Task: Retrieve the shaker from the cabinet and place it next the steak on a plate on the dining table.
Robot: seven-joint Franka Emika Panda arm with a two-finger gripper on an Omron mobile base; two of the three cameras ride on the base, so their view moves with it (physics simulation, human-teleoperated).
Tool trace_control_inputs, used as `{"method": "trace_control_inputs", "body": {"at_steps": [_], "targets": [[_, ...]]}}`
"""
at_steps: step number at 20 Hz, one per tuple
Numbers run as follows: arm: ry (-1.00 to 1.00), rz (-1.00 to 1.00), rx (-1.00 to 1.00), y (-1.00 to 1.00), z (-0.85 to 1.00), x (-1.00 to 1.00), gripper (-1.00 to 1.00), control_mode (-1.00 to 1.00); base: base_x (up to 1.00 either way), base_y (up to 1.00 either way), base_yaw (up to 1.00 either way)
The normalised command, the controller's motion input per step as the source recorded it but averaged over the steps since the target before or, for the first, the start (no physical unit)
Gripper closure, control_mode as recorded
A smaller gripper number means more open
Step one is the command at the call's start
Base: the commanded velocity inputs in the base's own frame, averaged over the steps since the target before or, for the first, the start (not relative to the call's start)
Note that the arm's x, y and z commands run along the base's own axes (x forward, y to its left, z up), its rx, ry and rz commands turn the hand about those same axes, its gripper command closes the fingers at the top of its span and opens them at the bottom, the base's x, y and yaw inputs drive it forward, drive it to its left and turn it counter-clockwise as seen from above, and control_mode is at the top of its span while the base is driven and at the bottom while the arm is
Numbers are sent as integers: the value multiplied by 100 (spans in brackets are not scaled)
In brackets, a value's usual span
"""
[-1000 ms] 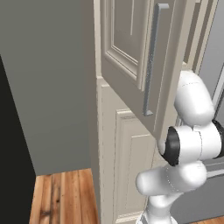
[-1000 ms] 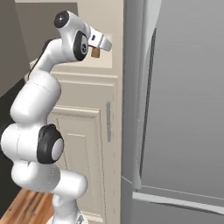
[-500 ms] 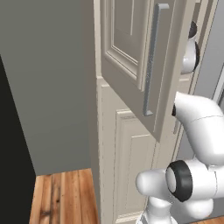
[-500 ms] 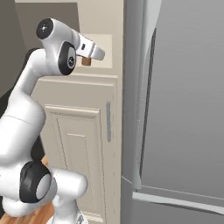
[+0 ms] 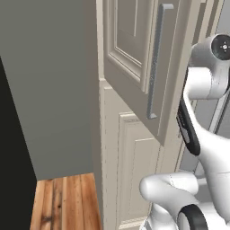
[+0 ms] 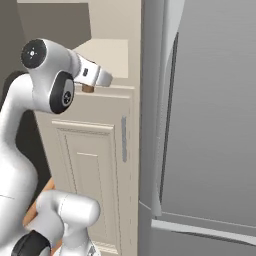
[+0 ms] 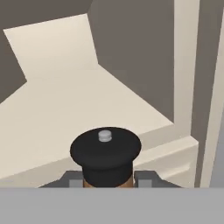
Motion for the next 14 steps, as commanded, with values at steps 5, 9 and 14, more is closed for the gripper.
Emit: {"method": "trace_control_inputs", "body": {"at_steps": [5, 9, 14], "targets": [[0, 18, 0, 2, -20, -76, 100, -100, 0, 0, 0], [0, 28, 0, 9, -20, -58, 100, -100, 0, 0, 0], [0, 20, 0, 20, -8, -31, 100, -100, 0, 0, 0]]}}
